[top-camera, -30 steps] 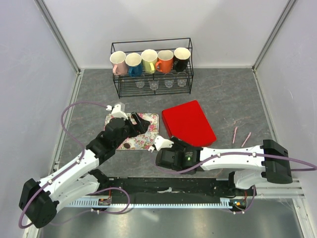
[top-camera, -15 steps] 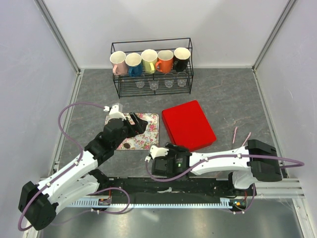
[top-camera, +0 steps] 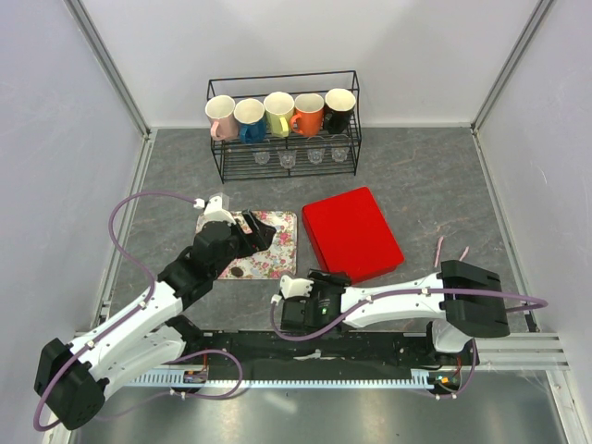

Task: Pack the chocolate
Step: Close the box lid on the packing box.

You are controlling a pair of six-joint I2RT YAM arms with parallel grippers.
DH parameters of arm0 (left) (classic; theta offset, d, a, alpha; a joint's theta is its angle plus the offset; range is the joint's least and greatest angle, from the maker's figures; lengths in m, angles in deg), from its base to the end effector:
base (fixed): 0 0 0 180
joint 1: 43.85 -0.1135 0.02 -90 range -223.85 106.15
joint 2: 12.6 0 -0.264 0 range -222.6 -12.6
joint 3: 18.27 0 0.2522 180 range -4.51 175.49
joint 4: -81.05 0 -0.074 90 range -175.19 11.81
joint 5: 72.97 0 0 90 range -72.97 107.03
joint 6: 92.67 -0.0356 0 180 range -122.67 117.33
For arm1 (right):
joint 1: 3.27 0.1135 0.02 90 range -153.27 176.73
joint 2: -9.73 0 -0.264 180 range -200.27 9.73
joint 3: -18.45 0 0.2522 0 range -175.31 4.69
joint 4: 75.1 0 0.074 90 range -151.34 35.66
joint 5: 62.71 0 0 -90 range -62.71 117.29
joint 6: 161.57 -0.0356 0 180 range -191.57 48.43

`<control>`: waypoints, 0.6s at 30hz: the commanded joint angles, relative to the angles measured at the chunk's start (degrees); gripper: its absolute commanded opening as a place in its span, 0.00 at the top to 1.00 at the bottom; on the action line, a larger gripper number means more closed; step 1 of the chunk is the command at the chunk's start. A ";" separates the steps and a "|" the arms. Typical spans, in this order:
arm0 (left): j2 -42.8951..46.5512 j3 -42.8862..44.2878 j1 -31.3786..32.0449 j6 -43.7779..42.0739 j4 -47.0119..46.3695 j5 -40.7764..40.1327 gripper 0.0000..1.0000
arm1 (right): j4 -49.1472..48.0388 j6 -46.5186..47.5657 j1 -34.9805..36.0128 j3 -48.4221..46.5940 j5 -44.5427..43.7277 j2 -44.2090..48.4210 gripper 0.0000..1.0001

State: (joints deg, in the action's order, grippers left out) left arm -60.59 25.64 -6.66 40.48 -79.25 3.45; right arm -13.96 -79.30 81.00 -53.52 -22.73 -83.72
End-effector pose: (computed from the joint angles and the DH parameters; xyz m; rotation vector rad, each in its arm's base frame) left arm 0.1598 -0.1108 0.2479 -0.2630 2.0198 -0.6695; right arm 0.0554 0.2789 0.1886 -1.3996 1.8882 -0.6524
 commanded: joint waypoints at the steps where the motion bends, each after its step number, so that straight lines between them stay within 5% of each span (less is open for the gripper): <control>1: 0.09 0.17 -0.28 -1.58 -0.57 -0.92 0.10 | 0.88 -0.54 0.02 -0.93 -2.45 -1.21 0.42; 18: -6.06 -1.32 -0.28 0.96 -5.67 4.61 0.10 | -0.97 1.13 0.02 -1.46 -0.78 -1.65 0.80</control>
State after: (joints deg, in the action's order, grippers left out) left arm -64.32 25.33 -6.66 40.53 -81.05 5.33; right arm -13.87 -78.97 81.00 -53.52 -23.32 -85.64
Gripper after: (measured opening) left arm 0.902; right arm 0.231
